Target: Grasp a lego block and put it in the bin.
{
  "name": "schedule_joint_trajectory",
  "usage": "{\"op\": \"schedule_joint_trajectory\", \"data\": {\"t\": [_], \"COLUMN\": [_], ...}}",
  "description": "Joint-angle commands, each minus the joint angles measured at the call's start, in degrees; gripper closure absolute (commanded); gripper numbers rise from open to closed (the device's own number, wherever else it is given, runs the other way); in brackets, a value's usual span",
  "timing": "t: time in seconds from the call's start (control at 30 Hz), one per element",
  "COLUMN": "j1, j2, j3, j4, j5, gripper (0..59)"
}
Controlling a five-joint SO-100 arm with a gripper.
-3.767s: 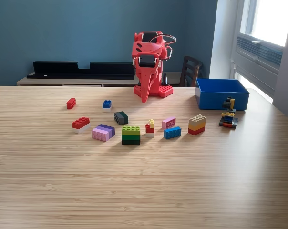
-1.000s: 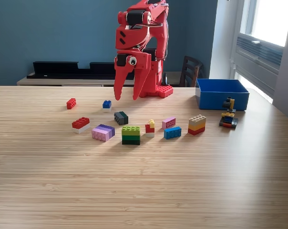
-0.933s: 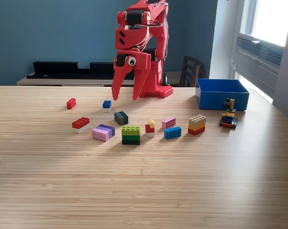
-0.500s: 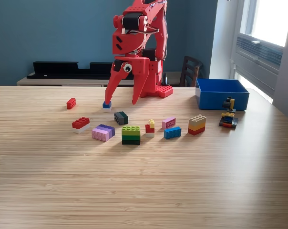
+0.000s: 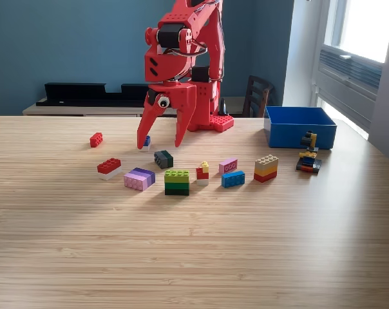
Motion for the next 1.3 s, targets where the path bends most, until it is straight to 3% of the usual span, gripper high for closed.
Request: {"op": "schedule_joint_trajectory", "data": {"t": [0.03,0.5,0.77,1.1,1.3], "j1": [0.88,1.93,1.85,1.76,1.41], "j2": [-1.76,-12.92,-16.96,-17.49,-13.36], "j3": [-4.75,-8.53,-9.14,-5.62,-15.12], "j4": [-0.97,-4.57,-5.27,-4.57,9.14], "j5": [0.35,1.49,3.52,0.88,-5.89], "gripper": [25.4,31.6,58.5,58.5,58.5]}}
